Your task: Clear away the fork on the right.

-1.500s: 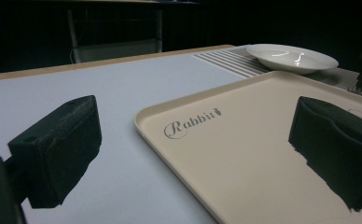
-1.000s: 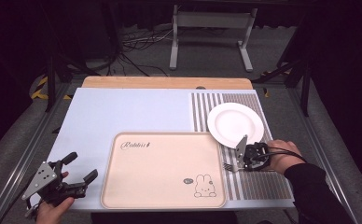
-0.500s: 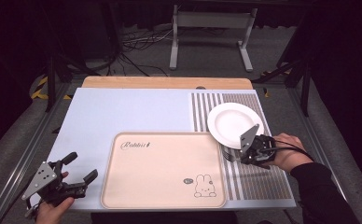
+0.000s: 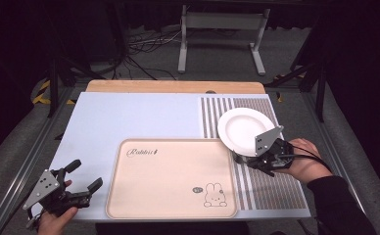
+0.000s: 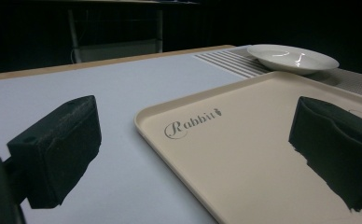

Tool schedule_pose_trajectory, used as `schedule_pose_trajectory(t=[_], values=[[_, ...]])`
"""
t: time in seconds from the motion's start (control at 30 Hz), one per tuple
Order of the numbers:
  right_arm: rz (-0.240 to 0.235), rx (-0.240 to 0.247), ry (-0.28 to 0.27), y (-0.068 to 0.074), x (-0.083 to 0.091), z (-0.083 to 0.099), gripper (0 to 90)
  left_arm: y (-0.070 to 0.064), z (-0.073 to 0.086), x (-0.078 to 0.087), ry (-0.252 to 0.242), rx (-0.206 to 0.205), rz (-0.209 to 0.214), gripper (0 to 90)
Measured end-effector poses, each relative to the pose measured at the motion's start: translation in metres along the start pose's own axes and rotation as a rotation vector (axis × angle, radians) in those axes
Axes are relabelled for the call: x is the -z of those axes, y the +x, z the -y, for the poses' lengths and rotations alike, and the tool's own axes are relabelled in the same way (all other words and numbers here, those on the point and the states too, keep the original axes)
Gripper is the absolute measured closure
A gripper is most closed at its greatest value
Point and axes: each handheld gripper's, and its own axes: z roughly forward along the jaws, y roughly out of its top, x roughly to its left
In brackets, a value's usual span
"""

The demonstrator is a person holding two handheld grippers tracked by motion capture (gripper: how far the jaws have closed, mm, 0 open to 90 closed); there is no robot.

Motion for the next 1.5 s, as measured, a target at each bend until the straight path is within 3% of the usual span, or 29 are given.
schedule_pose_trajectory(t=[0.2, 0.33, 0.53, 0.73, 0.87, 1.07, 1.23, 1.5], values=[[0.021, -0.024, -0.071, 0.007, 0.007, -0.015, 85.7, 0.000, 0.000, 0.000, -0.003, 0.000, -0.001, 3.0], [0.027, -0.085, -0.113, 0.010, 0.010, -0.023, 85.7, 0.000, 0.000, 0.000, -0.002, -0.001, -0.001, 3.0], [0.043, -0.145, -0.149, 0.014, 0.009, -0.032, 85.7, 0.000, 0.000, 0.000, -0.006, 0.002, 0.000, 3.0], [0.058, -0.165, -0.169, 0.022, 0.007, -0.046, 85.7, 0.000, 0.000, 0.000, -0.004, 0.000, 0.000, 3.0], [0.073, -0.197, -0.158, 0.024, 0.003, -0.055, 85.7, 0.000, 0.000, 0.000, -0.005, -0.001, -0.003, 3.0], [0.093, -0.320, -0.157, 0.026, -0.005, -0.069, 85.7, 0.000, 0.000, 0.001, -0.003, -0.001, -0.002, 3.0], [0.112, -0.382, -0.148, 0.031, -0.010, -0.080, 85.7, 0.000, 0.000, 0.001, -0.002, -0.001, 0.000, 3.1], [0.110, -0.424, -0.127, 0.037, -0.021, -0.090, 85.7, 0.000, 0.000, 0.001, -0.001, 0.000, 0.001, 3.0]])
